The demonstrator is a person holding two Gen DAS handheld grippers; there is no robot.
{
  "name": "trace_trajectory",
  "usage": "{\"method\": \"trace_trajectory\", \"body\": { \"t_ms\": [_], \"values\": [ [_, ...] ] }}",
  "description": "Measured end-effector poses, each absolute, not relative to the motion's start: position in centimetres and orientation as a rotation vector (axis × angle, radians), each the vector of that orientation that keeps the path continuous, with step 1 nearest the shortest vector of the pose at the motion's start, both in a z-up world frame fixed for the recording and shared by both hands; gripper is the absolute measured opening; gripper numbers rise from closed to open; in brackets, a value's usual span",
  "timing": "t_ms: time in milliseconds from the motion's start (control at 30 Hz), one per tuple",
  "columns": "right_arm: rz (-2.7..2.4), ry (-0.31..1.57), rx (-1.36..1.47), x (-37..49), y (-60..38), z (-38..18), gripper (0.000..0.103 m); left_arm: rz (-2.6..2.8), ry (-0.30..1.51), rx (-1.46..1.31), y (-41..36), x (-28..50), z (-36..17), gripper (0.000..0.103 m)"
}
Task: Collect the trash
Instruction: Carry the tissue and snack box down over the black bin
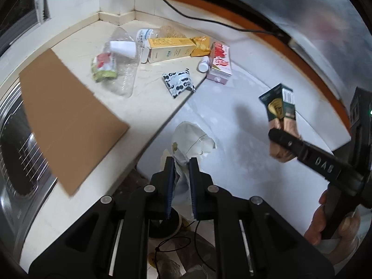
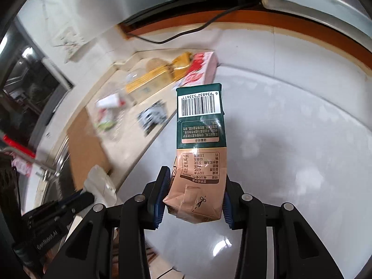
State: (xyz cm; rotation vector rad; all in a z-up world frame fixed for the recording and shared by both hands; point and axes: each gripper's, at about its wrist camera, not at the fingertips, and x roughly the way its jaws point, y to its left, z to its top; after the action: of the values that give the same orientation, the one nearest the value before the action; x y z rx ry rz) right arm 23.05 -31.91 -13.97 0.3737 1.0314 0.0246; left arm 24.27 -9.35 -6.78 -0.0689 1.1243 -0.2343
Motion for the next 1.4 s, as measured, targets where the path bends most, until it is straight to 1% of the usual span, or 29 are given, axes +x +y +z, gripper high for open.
{"method": "trace_trajectory", "body": {
  "t_ms": [167,300,467,633,700,767,967,1167,1200,1400],
  "values": [
    [0.072,1.039,0.367,16.0,-27.8,-13.7,0.04,-0.25,1.102,-0.075,-7.4,18.3,-4.8,0.01],
    [0.097,1.052,0.347,10.8,-24.6,-14.7,0.04,-0.261,1.096,-0.083,-5.5,13.2,-4.5,0.01],
    [0.127,1.082,0.308,4.5,-20.5,-17.4,0.04,-0.262,1.115,-0.083,-3.3,8.1,-6.3,0.01],
    [0.154,1.146,0.221,-0.4,-16.5,-21.7,0.039,-0.25,1.173,-0.09,-1.2,3.8,-10.1,0.01],
    [0.165,1.197,0.201,-2.0,-15.4,-24.1,0.037,-0.245,1.215,-0.104,-0.5,2.4,-12.5,0.01],
    [0.177,1.252,0.187,-3.5,-14.4,-27.0,0.032,-0.238,1.257,-0.119,0.0,1.5,-15.0,0.01],
    [0.179,1.441,0.202,-6.1,-13.3,-38.6,0.031,-0.203,1.35,-0.146,0.8,-0.3,-24.0,0.01],
    [0.199,1.544,0.236,-4.9,-12.8,-52.2,0.031,-0.128,1.435,-0.168,1.3,0.4,-37.6,0.01],
    [0.194,1.557,0.235,-4.5,-12.8,-55.3,0.031,-0.108,1.449,-0.165,1.4,0.7,-40.9,0.01],
    [0.189,1.59,0.192,-1.4,-13.1,-68.5,0.031,-0.056,1.496,-0.154,1.2,3.2,-54.7,0.01]
  ]
}}
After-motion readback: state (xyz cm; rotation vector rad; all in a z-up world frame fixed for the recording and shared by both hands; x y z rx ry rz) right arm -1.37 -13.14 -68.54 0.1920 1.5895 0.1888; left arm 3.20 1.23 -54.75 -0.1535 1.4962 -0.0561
